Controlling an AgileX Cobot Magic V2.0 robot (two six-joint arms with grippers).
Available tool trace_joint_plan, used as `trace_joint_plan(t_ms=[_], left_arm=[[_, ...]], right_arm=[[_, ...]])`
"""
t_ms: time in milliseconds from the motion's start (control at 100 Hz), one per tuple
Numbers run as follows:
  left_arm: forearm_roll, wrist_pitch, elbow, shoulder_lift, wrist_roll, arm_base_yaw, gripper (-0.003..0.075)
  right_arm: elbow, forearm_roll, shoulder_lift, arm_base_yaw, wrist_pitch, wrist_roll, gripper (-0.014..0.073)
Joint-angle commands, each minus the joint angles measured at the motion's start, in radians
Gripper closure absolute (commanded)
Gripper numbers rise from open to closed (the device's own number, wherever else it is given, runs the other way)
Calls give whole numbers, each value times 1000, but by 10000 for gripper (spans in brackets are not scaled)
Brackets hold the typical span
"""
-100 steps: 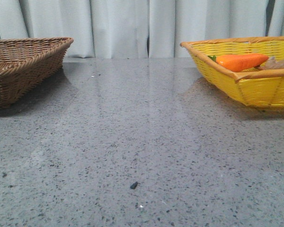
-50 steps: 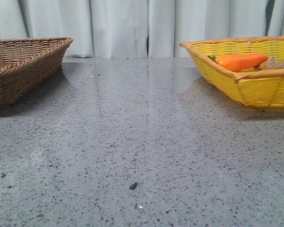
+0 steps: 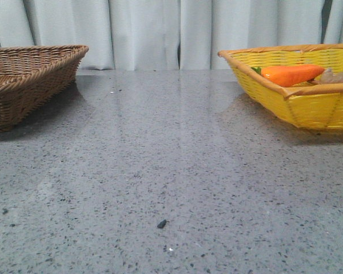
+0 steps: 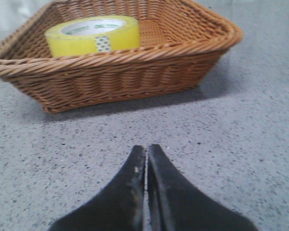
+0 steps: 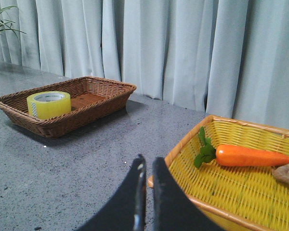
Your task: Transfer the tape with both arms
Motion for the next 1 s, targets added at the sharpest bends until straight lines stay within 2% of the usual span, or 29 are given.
trace_joint_plan(t_ms=[0,130,270,990], left_arm=[[-18,-81,-10,-19,-24,19,741],[-48,-13,17,-39,-26,33,741],[-126,2,17,-39,-26,33,741],[-126,0,17,-39,-26,32,741]], right_arm=[[-22,-20,15,0,-79,-1,641],[-22,-20,15,0,-79,-1,641],[-22,-20,15,0,-79,-1,641],[-22,-20,15,0,-79,-1,641]])
